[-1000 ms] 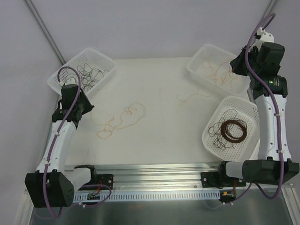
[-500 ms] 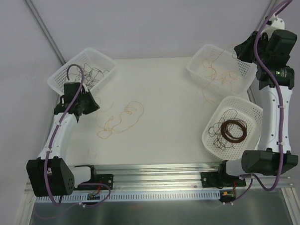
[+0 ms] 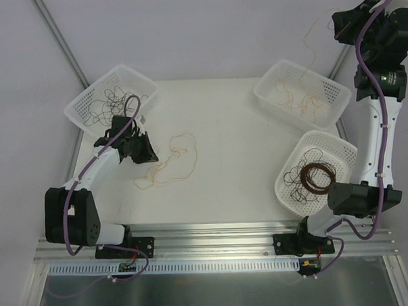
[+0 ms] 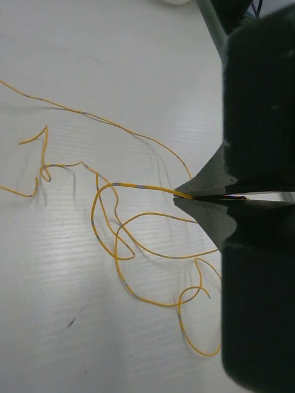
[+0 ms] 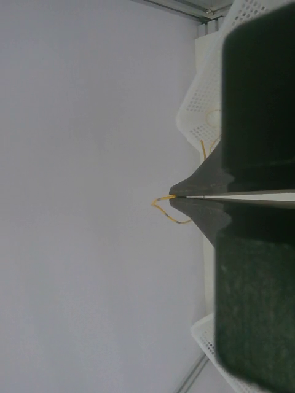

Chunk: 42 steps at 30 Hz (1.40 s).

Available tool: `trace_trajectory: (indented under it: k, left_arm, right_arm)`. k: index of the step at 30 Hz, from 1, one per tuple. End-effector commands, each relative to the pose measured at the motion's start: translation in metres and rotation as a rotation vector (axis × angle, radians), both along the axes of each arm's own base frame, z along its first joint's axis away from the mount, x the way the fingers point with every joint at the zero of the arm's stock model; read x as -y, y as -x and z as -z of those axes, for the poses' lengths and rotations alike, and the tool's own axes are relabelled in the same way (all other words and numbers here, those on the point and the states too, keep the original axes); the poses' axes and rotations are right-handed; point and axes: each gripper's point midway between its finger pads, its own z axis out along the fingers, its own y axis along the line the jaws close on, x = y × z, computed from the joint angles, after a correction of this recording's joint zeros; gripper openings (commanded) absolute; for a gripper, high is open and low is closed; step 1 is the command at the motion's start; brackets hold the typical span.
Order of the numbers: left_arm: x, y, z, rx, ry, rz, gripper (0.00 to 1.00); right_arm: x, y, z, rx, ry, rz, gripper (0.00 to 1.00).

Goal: Untangle the cables

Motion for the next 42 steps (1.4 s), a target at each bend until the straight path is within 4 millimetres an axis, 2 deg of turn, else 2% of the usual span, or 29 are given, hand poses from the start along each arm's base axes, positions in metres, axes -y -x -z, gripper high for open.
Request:
trace_trajectory:
  k: [1,3,5,7,9,10,12,14,16,19,20,21,23,24,26,27,28,29,30,31,32,34,35,36,37,38,40,41,42]
  left_arm:
    - [0.016,-0.001,0.000,0.004,0.038,0.050,0.00]
    - [0.022,-0.002,-0.001,0.003,0.046,0.067,0.00]
    - [0.030,-0.001,0.001,-0.003,0.048,0.087,0.00]
    - [0.034,-0.002,0.001,-0.009,0.051,0.098,0.00]
    - [0.039,-0.002,0.001,-0.012,0.059,0.111,0.00]
    - [0.040,-0.002,0.001,-0.017,0.066,0.114,0.00]
    - [0.044,-0.003,-0.001,-0.015,0.069,0.125,0.00]
    - [0.047,-0.004,-0.003,-0.009,0.073,0.134,0.00]
    - [0.050,-0.006,-0.006,-0.003,0.078,0.142,0.00]
    - [0.055,-0.008,-0.015,0.016,0.097,0.160,0.00]
    - [0.058,-0.011,-0.020,0.030,0.105,0.171,0.00]
    - [0.059,-0.011,-0.022,0.033,0.108,0.176,0.00]
    - [0.066,-0.015,-0.032,0.055,0.127,0.198,0.00]
    - [0.068,-0.017,-0.033,0.055,0.133,0.202,0.00]
    - [0.076,-0.020,-0.044,0.080,0.145,0.230,0.00]
    - [0.080,-0.020,-0.048,0.089,0.153,0.245,0.00]
    - [0.084,-0.021,-0.052,0.098,0.157,0.257,0.00]
    - [0.090,-0.023,-0.061,0.121,0.165,0.275,0.00]
    - [0.094,-0.023,-0.064,0.126,0.173,0.287,0.00]
    - [0.098,-0.024,-0.068,0.130,0.178,0.293,0.00]
    - [0.105,-0.026,-0.076,0.150,0.184,0.307,0.00]
    - [0.112,-0.029,-0.080,0.157,0.184,0.319,0.00]
    - [0.118,-0.033,-0.088,0.176,0.188,0.330,0.00]
    - [0.126,-0.033,-0.087,0.169,0.187,0.346,0.00]
    - [0.133,-0.033,-0.087,0.165,0.190,0.354,0.00]
    - [0.139,-0.038,-0.095,0.187,0.192,0.362,0.00]
    - [0.159,-0.034,-0.086,0.166,0.180,0.403,0.00]
    - [0.168,-0.036,-0.090,0.175,0.185,0.417,0.00]
    - [0.177,-0.034,-0.081,0.153,0.181,0.437,0.01]
  right_arm:
    - [0.019,-0.009,-0.034,0.134,-0.004,0.071,0.01]
    - [0.032,-0.023,-0.020,0.113,-0.010,0.105,0.01]
    - [0.040,-0.041,0.005,0.070,-0.015,0.120,0.01]
    - [0.053,-0.065,0.045,0.001,-0.027,0.150,0.01]
    - [0.064,-0.080,0.077,-0.059,-0.044,0.183,0.03]
    - [0.068,-0.092,0.108,-0.124,-0.050,0.189,0.05]
    - [0.073,-0.101,0.149,-0.228,-0.060,0.206,0.09]
    - [0.073,-0.105,0.191,-0.341,-0.075,0.202,0.35]
    - [0.068,-0.102,0.207,-0.393,-0.081,0.182,0.58]
    - [0.047,-0.085,0.217,-0.452,-0.078,0.119,0.72]
    - [0.036,-0.078,0.230,-0.483,-0.073,0.089,0.74]
    - [0.014,-0.069,0.223,-0.479,-0.049,0.045,0.75]
    - [-0.009,-0.055,0.229,-0.509,0.014,0.000,0.77]
    - [-0.036,-0.042,0.239,-0.541,0.041,-0.052,0.77]
    - [-0.065,-0.028,0.248,-0.557,0.043,-0.145,0.77]
    - [-0.098,-0.015,0.268,-0.600,0.051,-0.223,0.78]
    - [-0.115,-0.005,0.267,-0.598,0.050,-0.275,0.78]
    - [-0.149,0.007,0.269,-0.592,0.050,-0.389,0.78]
    - [-0.164,0.018,0.284,-0.629,0.048,-0.433,0.78]
    - [-0.177,0.026,0.290,-0.643,0.051,-0.475,0.77]
    - [-0.202,0.040,0.298,-0.663,0.064,-0.546,0.78]
    - [-0.217,0.057,0.321,-0.715,0.081,-0.585,0.77]
    - [-0.228,0.064,0.325,-0.717,0.095,-0.603,0.77]
    - [-0.230,0.068,0.328,-0.717,0.101,-0.603,0.77]
    - [-0.231,0.076,0.340,-0.750,0.084,-0.593,0.77]
    - [-0.228,0.076,0.333,-0.717,0.089,-0.563,0.77]
    - [-0.218,0.082,0.339,-0.716,0.104,-0.518,0.77]
    - [-0.207,0.081,0.330,-0.683,0.122,-0.460,0.77]
    - [-0.200,0.082,0.329,-0.674,0.142,-0.431,0.77]
